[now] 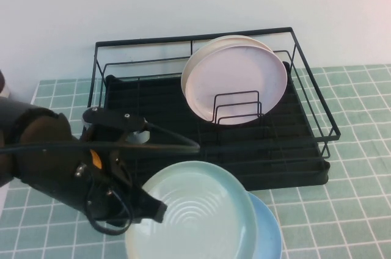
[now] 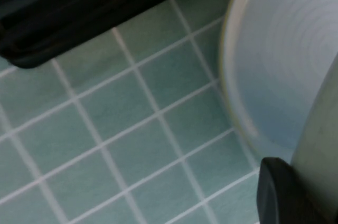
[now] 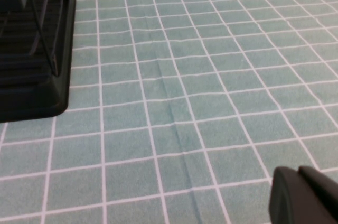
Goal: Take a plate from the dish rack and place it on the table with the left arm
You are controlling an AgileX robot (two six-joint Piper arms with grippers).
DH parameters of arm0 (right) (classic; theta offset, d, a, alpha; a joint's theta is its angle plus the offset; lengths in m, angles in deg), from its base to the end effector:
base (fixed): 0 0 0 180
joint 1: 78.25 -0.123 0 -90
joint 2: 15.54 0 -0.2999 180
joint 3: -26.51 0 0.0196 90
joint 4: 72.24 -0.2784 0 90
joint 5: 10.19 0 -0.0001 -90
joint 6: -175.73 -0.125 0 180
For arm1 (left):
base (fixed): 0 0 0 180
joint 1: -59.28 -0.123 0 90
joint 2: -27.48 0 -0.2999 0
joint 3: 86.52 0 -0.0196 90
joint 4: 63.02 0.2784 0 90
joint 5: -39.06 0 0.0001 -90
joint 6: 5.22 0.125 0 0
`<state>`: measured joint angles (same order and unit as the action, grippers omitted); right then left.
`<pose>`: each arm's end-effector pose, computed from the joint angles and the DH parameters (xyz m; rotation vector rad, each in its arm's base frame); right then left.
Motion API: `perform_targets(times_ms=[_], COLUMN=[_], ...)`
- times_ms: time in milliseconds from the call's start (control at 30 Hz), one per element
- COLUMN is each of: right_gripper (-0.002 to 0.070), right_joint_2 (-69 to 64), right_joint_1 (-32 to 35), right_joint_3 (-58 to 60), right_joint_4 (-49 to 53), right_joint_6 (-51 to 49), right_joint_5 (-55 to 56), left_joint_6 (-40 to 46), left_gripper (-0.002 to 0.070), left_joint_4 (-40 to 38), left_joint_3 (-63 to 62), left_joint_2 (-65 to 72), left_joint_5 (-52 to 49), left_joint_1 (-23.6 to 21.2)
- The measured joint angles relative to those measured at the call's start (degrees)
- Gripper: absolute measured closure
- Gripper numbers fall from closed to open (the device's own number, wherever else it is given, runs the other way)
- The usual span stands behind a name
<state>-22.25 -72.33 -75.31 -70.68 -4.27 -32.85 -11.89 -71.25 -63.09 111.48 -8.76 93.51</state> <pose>0.0962 -0.0113 0.1646 0.0806 1.8764 -0.0981 0.2345 -0.1756 0.2439 0.5583 2.6999 -0.3762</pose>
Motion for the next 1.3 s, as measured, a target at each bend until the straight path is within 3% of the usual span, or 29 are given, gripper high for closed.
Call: perform_targets(times_ms=[367,600,667,867,1000,1167,1300], right_gripper=[0.0678,0.0678,0.0678,0.0678,0.0678,0.0678,0.0678], right_joint_2=[0.0,0.0,0.0,0.0,0.0,0.0,0.0], right_joint_1=[0.0,0.0,0.0,0.0,0.0,0.0,0.0], right_joint_3=[0.0,0.0,0.0,0.0,0.0,0.0,0.0], right_joint_4=[0.0,0.0,0.0,0.0,0.0,0.0,0.0], right_joint_6=[0.0,0.0,0.0,0.0,0.0,0.0,0.0], right_joint_5=[0.0,0.0,0.0,0.0,0.0,0.0,0.0], left_joint_6=[3.2,7.4,8.1,9.0,6.7,4.0,4.0], left_gripper=[0.0643,0.0626,0.0582,0.0329,0.0256,0.0284,0.0446], left_joint_4=[-15.8,-19.9,-19.9,-17.7,-10.5,-1.6,0.4], left_joint_3=[0.0,0.0,0.0,-0.2,-0.2,-1.1,-0.9], left_joint_2=[10.5,15.0,15.1,12.6,6.2,-4.0,-14.2], left_joint_5=[4.4,6.3,6.4,5.9,5.0,-1.0,-5.9], left_joint_1=[-4.6,-5.4,-5.4,-5.4,-5.4,-5.4,-5.4])
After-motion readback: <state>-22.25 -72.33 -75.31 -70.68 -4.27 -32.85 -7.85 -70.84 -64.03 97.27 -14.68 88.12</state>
